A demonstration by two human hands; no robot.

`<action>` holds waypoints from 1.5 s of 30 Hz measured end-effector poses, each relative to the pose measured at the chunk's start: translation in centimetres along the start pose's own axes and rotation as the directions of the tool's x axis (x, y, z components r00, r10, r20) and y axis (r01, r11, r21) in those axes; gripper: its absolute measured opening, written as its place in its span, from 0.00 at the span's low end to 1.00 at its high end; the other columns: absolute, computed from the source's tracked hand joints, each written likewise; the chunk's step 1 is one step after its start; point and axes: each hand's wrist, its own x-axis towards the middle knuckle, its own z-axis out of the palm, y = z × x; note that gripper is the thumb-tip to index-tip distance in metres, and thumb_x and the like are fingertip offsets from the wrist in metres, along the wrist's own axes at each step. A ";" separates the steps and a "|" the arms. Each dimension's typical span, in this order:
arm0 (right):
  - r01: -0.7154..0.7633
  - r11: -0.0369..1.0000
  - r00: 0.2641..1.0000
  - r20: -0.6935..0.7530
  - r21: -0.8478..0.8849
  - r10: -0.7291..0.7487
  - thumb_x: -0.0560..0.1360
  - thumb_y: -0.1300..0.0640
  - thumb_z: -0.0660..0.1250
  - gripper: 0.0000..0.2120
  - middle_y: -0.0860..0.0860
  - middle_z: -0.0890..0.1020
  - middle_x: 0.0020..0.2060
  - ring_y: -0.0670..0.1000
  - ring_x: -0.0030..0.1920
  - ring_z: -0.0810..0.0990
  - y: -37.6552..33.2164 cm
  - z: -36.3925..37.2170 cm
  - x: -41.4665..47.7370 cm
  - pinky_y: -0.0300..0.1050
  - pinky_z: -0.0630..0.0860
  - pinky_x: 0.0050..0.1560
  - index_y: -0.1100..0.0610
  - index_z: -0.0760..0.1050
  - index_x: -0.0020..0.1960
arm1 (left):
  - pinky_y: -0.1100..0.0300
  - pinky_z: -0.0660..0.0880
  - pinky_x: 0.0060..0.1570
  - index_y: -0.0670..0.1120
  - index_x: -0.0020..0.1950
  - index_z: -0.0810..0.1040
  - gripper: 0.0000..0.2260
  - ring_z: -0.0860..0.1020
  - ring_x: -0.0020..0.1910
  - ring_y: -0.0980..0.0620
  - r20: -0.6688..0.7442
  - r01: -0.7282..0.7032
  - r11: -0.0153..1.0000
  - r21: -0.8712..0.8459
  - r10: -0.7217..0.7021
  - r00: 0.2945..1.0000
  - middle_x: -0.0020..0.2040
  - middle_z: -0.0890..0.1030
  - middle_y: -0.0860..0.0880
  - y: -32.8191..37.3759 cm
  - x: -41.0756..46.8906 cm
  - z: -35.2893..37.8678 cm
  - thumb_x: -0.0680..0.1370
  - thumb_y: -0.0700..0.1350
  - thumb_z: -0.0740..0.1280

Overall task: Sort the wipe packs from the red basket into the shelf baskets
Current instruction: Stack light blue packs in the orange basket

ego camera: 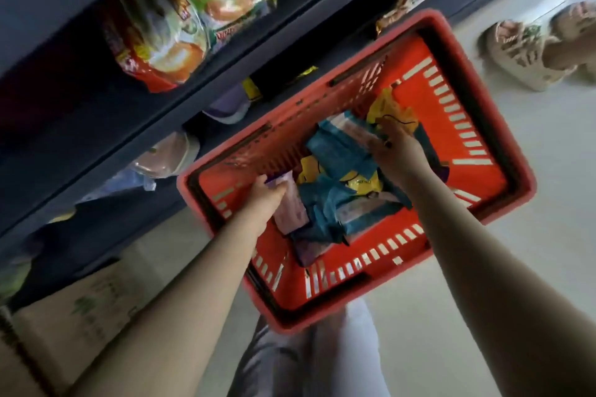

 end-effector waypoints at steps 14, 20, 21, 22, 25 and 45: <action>-0.170 0.985 0.985 -0.018 0.024 0.170 0.71 0.34 0.64 0.22 0.51 0.80 0.58 0.60 0.60 0.74 1.9 3.6 4.3 0.55 0.75 0.56 0.44 0.74 0.59 | 0.53 0.78 0.52 0.50 0.77 0.58 0.33 0.76 0.57 0.48 0.048 0.136 0.974 -0.182 -0.130 0.990 0.65 0.74 0.47 -1.5 4.4 0.9 0.76 0.44 0.70; -0.205 0.977 0.979 0.021 0.052 0.204 0.66 0.31 0.67 0.33 0.52 0.78 0.61 0.60 0.62 0.73 1.9 3.8 4.9 0.55 0.74 0.59 0.46 0.72 0.66 | 0.51 0.75 0.60 0.48 0.76 0.61 0.35 0.77 0.58 0.46 0.022 0.121 0.982 -0.145 -0.119 0.993 0.67 0.72 0.45 -2.3 5.2 1.4 0.73 0.47 0.74; -0.209 0.976 0.978 0.038 0.055 0.207 0.63 0.28 0.66 0.36 0.52 0.78 0.60 0.60 0.62 0.73 1.9 3.8 4.8 0.56 0.74 0.59 0.45 0.72 0.66 | 0.53 0.77 0.57 0.46 0.73 0.63 0.32 0.78 0.53 0.48 0.025 0.138 0.978 -0.159 -0.136 0.990 0.64 0.74 0.45 -2.3 5.2 1.5 0.73 0.47 0.74; -0.216 0.975 0.976 0.043 0.049 0.214 0.59 0.26 0.64 0.40 0.52 0.78 0.60 0.60 0.62 0.73 2.0 3.8 4.9 0.56 0.74 0.59 0.45 0.72 0.65 | 0.56 0.78 0.51 0.44 0.69 0.67 0.28 0.78 0.47 0.50 0.036 0.157 0.972 -0.173 -0.153 0.988 0.59 0.76 0.45 -2.3 5.2 1.5 0.73 0.47 0.74; -0.243 0.970 0.970 0.033 0.024 0.242 0.59 0.27 0.67 0.40 0.53 0.74 0.63 0.61 0.64 0.68 1.7 4.0 4.2 0.58 0.70 0.62 0.47 0.71 0.65 | 0.61 0.73 0.36 0.42 0.51 0.75 0.11 0.75 0.36 0.52 0.067 0.170 0.969 -0.181 -0.161 0.985 0.42 0.78 0.46 -2.2 4.8 1.5 0.74 0.45 0.73; -0.123 0.452 0.988 0.068 0.884 0.136 0.76 0.56 0.69 0.07 0.58 0.82 0.43 0.57 0.42 0.81 -5.0 -10.2 -18.5 0.54 0.80 0.44 0.59 0.76 0.50 | 0.40 0.75 0.58 0.49 0.52 0.80 0.11 0.82 0.54 0.45 -0.099 -0.298 0.825 -0.480 0.287 0.953 0.53 0.84 0.48 2.4 -20.4 -5.3 0.73 0.53 0.71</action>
